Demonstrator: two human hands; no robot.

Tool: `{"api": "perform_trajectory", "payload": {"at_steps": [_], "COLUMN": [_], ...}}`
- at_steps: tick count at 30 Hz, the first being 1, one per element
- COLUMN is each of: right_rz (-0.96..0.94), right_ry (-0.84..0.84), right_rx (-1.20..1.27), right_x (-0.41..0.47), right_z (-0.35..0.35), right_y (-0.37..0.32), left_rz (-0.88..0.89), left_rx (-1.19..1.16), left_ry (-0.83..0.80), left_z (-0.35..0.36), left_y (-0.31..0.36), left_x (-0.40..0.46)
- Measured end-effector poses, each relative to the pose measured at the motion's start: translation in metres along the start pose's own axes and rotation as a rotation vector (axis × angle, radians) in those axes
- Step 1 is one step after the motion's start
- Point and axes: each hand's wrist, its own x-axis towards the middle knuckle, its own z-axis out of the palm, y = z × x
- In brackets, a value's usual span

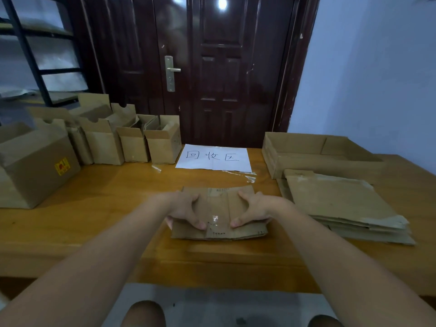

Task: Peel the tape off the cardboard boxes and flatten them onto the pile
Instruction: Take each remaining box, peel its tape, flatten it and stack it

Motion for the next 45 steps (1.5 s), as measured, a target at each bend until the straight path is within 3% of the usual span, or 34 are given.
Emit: {"api": "perform_trajectory", "payload": {"at_steps": [16, 26, 32, 35, 41, 45], "right_rz": [0.015, -0.068, -0.011, 0.048, 0.103, 0.17], "right_ry": [0.065, 0.224, 0.334, 0.407, 0.616, 0.651], "right_rx": [-0.005, -0.109, -0.062, 0.096, 0.263, 0.285], "right_x": [-0.004, -0.038, -0.071, -0.078, -0.091, -0.087], "right_z": [0.006, -0.06, -0.128, -0.143, -0.123, -0.105], "right_y": [-0.005, -0.003, 0.069, 0.127, 0.215, 0.26], "left_rz": [-0.038, 0.152, 0.32, 0.377, 0.411, 0.398], "left_rx": [0.003, 0.009, -0.118, -0.129, -0.137, -0.097], "left_ry": [0.061, 0.282, 0.428, 0.411, 0.35, 0.308], "left_z": [0.008, -0.031, -0.039, -0.03, 0.014, 0.04], "left_y": [0.001, 0.028, 0.11, 0.163, 0.251, 0.283], "left_x": [0.007, -0.002, 0.009, 0.017, 0.036, 0.054]}}
